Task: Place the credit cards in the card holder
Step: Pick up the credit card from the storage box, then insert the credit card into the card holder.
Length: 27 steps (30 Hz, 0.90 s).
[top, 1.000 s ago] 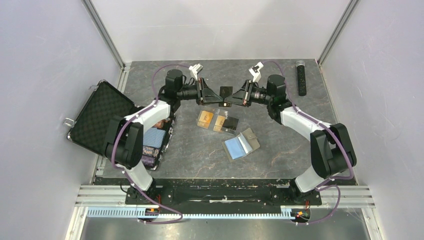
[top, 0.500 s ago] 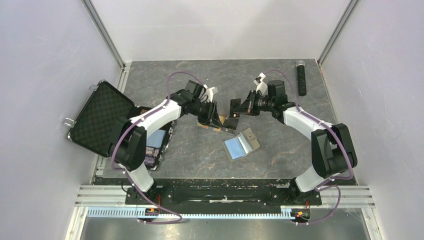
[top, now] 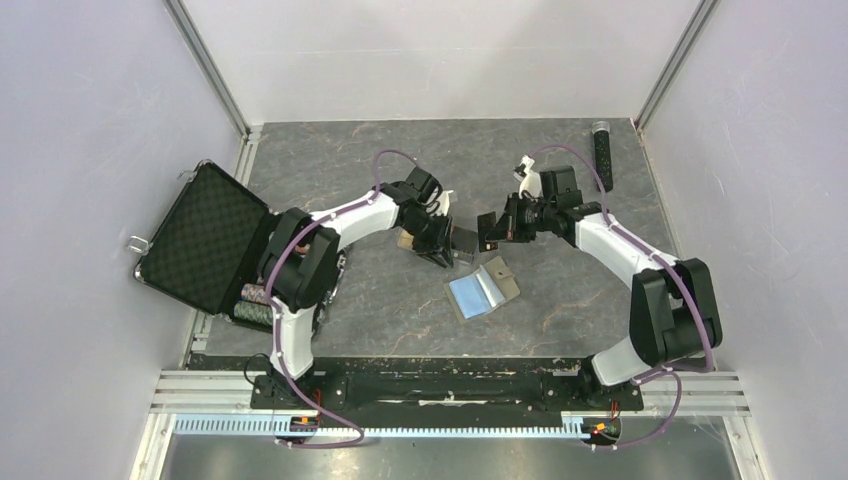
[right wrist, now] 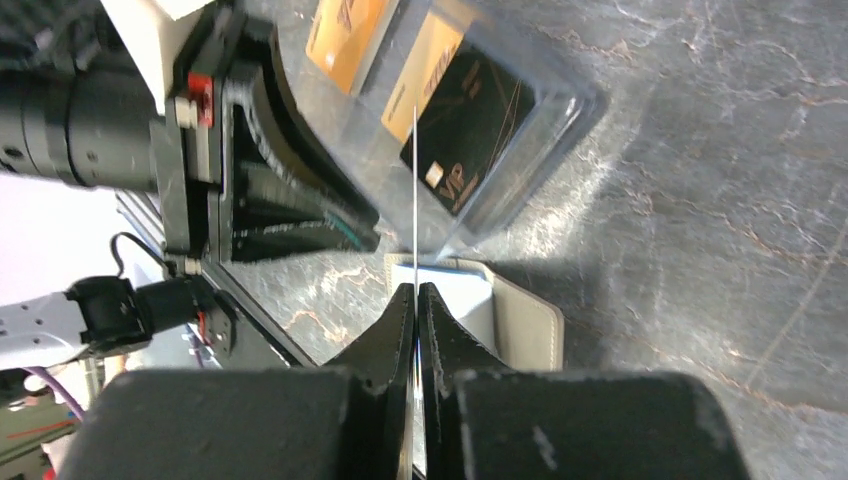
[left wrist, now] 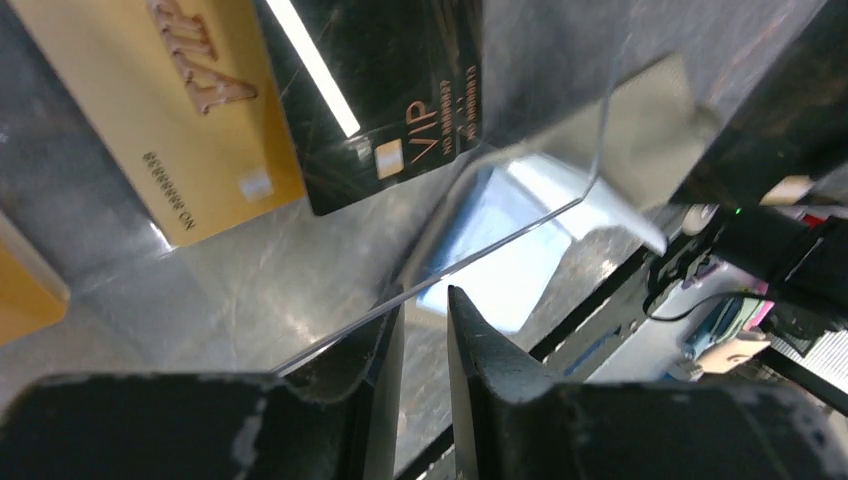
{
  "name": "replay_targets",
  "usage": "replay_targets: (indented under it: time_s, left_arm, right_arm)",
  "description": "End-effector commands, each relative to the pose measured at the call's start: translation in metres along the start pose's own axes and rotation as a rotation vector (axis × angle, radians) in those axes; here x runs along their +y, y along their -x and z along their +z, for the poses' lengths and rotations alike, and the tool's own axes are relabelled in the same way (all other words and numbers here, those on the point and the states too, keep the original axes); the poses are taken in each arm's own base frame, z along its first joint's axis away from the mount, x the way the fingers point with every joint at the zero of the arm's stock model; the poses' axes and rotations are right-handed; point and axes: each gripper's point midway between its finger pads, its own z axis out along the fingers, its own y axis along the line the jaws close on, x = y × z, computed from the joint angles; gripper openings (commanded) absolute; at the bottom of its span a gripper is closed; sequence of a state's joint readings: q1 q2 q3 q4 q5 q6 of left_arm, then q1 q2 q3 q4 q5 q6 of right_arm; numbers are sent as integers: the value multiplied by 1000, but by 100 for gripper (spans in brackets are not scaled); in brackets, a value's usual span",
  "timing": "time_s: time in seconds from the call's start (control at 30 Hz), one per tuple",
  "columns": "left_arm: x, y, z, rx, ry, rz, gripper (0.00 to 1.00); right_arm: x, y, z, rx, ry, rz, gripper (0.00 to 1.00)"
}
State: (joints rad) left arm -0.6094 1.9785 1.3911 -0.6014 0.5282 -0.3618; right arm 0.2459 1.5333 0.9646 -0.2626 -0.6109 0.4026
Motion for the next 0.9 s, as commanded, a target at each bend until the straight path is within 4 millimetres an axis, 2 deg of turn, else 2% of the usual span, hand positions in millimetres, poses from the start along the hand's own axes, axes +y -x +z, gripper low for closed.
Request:
replay_targets:
  time_s: [0.0, 0.17, 0.3, 0.4, 0.47, 0.63, 0.73, 0.87]
  left_arm:
    - [-11, 52, 5, -116, 5, 91, 28]
    - [-12, 82, 17, -153, 18, 71, 30]
    - [-20, 83, 8, -167, 17, 61, 34]
    - [-24, 63, 1, -153, 25, 60, 36]
    - [-24, 42, 1, -130, 36, 43, 36]
    - [-43, 4, 7, -111, -16, 5, 36]
    - [-53, -5, 12, -108, -7, 23, 36]
    - [-55, -13, 27, -74, 8, 31, 33]
  right_arm:
    - [9, 7, -23, -10, -23, -129, 0]
    - [18, -12, -28, 45, 43, -145, 0]
    - [21, -28, -29, 77, 77, -120, 0]
    - [25, -44, -25, 126, 119, -118, 0]
    - [28, -51, -22, 156, 135, -133, 0]
    - [33, -63, -16, 208, 155, -156, 0]
    - [21, -76, -10, 260, 119, -170, 0]
    - [-12, -82, -10, 305, -44, -199, 0]
